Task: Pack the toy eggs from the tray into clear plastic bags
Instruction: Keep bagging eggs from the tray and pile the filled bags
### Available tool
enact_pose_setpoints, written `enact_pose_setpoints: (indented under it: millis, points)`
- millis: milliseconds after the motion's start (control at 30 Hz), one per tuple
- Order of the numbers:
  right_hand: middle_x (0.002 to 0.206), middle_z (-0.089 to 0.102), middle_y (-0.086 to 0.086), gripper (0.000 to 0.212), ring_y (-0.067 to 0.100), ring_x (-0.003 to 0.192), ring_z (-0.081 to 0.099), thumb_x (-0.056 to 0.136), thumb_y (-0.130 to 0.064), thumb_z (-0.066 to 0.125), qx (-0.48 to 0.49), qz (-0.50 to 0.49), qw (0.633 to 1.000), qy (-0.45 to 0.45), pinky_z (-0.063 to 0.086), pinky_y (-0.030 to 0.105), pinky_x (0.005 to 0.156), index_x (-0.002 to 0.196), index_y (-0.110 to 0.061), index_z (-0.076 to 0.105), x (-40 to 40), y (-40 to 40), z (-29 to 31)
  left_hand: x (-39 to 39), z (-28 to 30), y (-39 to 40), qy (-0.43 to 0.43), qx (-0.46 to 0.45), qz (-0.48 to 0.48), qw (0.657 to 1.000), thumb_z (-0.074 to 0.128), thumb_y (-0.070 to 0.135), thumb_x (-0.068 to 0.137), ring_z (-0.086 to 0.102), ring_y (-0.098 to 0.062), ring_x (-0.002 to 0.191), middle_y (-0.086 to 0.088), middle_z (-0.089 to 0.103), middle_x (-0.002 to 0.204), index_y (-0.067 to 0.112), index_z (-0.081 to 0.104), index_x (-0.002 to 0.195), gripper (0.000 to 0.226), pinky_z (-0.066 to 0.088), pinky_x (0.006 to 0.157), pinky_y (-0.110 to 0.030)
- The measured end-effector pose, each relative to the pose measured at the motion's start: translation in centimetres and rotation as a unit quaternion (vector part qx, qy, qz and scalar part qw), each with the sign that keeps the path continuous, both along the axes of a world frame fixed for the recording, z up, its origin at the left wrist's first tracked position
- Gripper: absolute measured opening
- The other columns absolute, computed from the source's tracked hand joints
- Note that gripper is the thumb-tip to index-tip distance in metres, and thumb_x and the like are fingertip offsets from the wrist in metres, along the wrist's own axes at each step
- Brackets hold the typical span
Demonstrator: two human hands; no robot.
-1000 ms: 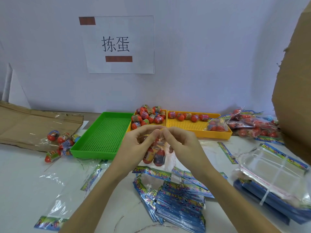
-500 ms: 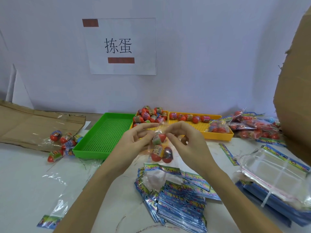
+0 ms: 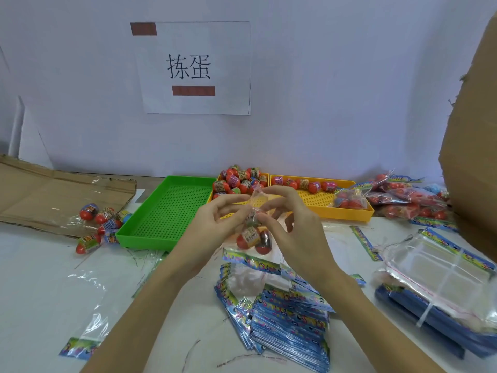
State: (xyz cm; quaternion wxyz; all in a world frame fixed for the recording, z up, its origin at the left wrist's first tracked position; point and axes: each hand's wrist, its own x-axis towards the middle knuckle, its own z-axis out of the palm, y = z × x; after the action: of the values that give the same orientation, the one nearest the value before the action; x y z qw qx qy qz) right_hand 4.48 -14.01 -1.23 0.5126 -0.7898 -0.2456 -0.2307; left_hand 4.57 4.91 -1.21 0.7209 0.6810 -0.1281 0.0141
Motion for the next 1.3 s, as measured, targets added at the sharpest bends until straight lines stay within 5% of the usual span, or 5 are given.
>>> enact_pose_setpoints:
  millis: [133, 400, 700, 967, 1300]
  points:
    - [0.093, 0.069, -0.019, 0.034, 0.008, 0.081, 0.064, 0.097, -0.022, 0.072, 0.037, -0.039, 0.999, 0.001, 0.044, 0.011, 0.066, 0.127, -0.029, 0.058, 0.1, 0.2, -0.2, -0.3, -0.3, -0.4, -0.014, 0.063, -0.066, 0.996, 0.092, 0.024, 0.08, 0.072, -0.018, 0.118, 0.008, 0.07, 0.134, 0.029, 0.062, 0.139, 0.067, 0.06, 0.096, -0.033]
    - [0.109, 0.068, -0.016, 0.059, 0.007, 0.102, 0.064, 0.092, -0.015, 0.076, -0.032, 0.062, 0.996, 0.052, 0.044, 0.011, 0.077, 0.143, -0.028, 0.049, 0.4, -0.8, 0.2, -0.3, -0.3, -0.4, -0.036, 0.078, -0.08, 0.993, 0.081, 0.007, 0.089, 0.075, -0.022, 0.113, 0.007, 0.072, 0.133, 0.03, 0.057, 0.143, 0.064, 0.061, 0.09, -0.031]
    - [0.101, 0.061, -0.018, 0.05, 0.009, 0.095, 0.064, 0.093, -0.024, 0.075, -0.011, 0.028, 0.999, 0.032, 0.049, 0.016, 0.076, 0.137, -0.031, 0.053, 0.4, -0.9, 0.4, -0.3, 0.2, -0.1, -0.014, 0.054, -0.014, 0.998, 0.093, 0.025, 0.072, 0.078, -0.013, 0.095, 0.005, 0.08, 0.114, 0.029, 0.08, 0.105, 0.036, 0.059, 0.078, -0.019]
    - [0.098, 0.073, -0.009, 0.051, 0.013, 0.095, 0.071, 0.086, -0.021, 0.083, 0.062, 0.089, 0.989, 0.097, 0.056, 0.025, 0.078, 0.131, -0.029, 0.061, 0.4, -1.1, 1.1, -0.3, 0.1, 0.3, -0.026, 0.083, -0.018, 0.996, 0.098, 0.024, 0.071, 0.071, -0.01, 0.112, 0.007, 0.076, 0.117, 0.036, 0.071, 0.112, 0.051, 0.055, 0.09, -0.026]
    - [0.103, 0.068, -0.013, 0.06, 0.014, 0.094, 0.071, 0.074, -0.03, 0.092, 0.133, 0.006, 0.991, 0.018, 0.057, 0.024, 0.074, 0.122, -0.022, 0.056, -0.1, -0.1, 0.7, -0.7, 0.6, 0.0, -0.039, 0.069, -0.018, 0.997, 0.097, 0.026, 0.066, 0.068, -0.012, 0.121, 0.006, 0.075, 0.117, 0.036, 0.071, 0.113, 0.054, 0.052, 0.106, -0.041]
